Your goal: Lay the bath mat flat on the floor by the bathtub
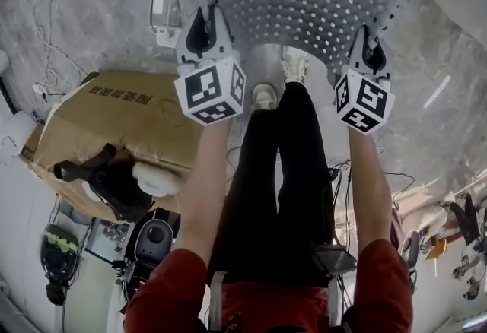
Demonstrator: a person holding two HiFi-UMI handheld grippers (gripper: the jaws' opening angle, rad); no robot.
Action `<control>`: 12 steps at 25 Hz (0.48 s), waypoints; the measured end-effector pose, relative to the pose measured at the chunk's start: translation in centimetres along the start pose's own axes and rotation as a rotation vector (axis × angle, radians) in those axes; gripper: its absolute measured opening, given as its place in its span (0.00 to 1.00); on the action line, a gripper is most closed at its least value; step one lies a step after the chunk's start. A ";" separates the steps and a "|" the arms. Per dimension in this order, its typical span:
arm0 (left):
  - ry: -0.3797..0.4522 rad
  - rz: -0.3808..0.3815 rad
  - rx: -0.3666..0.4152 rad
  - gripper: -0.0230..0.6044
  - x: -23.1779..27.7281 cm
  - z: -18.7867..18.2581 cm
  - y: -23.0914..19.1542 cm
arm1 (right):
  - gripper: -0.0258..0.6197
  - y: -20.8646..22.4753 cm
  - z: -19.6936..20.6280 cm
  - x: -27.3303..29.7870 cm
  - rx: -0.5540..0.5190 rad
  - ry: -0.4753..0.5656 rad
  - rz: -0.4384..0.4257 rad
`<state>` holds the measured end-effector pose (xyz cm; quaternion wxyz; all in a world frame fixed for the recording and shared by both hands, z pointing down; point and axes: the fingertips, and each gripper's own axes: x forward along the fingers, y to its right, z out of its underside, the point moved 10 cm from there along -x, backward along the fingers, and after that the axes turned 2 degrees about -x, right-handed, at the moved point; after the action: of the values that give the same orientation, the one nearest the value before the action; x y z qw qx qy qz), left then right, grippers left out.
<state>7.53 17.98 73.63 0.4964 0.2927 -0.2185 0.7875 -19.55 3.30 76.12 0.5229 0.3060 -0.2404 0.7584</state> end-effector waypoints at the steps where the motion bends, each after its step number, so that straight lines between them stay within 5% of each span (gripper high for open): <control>1: -0.001 0.001 0.009 0.16 1.0 0.7 0.1 | 0.11 0.1 0.7 1.0 0.002 -0.004 0.007; 12: -0.023 0.041 0.123 0.16 11.1 8.1 0.9 | 0.11 0.8 7.4 10.6 0.013 -0.074 0.044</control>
<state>4.94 19.72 87.07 0.4587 0.3273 -0.1812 0.8060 -21.53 4.77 88.82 0.4947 0.3321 -0.2613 0.7594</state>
